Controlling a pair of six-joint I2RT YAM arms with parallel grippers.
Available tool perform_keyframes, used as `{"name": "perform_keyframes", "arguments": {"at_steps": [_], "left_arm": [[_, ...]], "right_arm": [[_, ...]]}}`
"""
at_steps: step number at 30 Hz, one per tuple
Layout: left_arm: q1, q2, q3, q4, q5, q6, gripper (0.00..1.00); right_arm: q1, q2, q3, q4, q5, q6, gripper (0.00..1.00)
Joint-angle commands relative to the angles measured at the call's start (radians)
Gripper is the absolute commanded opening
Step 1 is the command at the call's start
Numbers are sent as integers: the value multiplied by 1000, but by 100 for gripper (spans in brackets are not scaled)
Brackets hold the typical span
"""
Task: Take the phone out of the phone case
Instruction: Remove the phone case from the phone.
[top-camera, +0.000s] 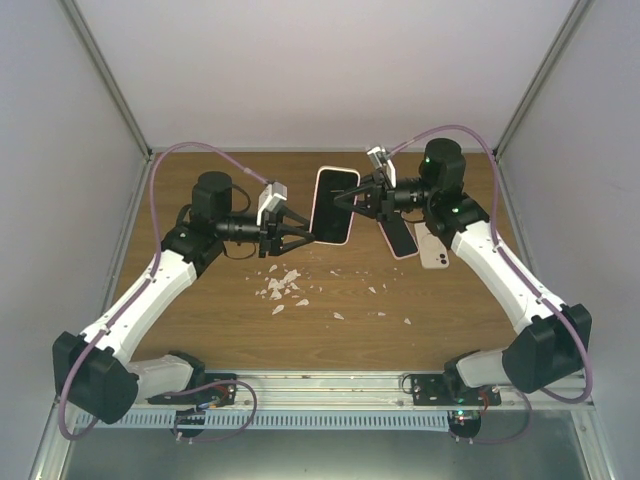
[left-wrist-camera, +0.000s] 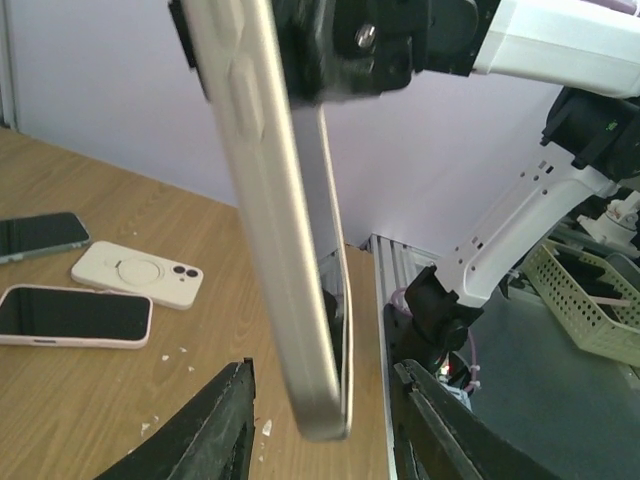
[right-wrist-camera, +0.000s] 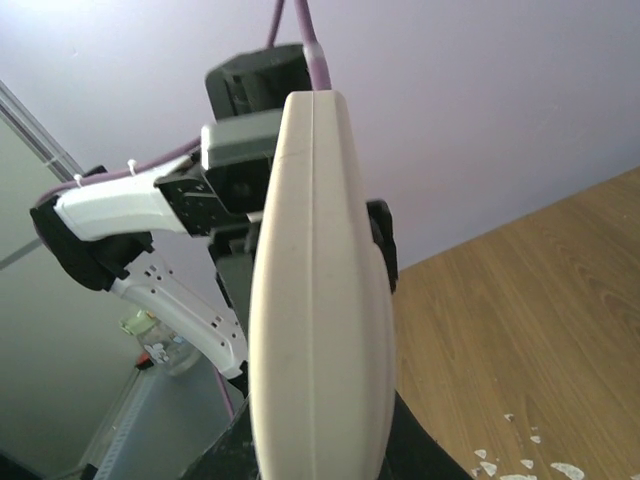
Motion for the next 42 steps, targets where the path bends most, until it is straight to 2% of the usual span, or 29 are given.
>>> {"name": "perform_keyframes", "arguments": {"at_steps": [1, 5, 14, 20, 33, 39, 42], "left_arm": [[2, -20, -40, 60, -14, -18, 38], [-1, -20, -57, 71, -18, -25, 37], [8, -17, -67, 100, -48, -58, 22], [30, -9, -68, 117, -44, -78, 18], [61, 20, -73, 160, -13, -84, 11], [71, 24, -81, 173, -13, -101, 10], [71, 25, -82, 173, -12, -109, 10]], "right_arm": [[-15, -13, 0, 148, -45, 108, 1], [-17, -13, -9, 173, -49, 134, 1], [-18, -18, -18, 195, -68, 156, 1], [-18, -28, -41, 249, -103, 206, 0], [-18, -48, -135, 591, -195, 504, 1], [-15, -54, -144, 631, -213, 560, 0], [-10, -56, -163, 720, -223, 635, 0]]}}
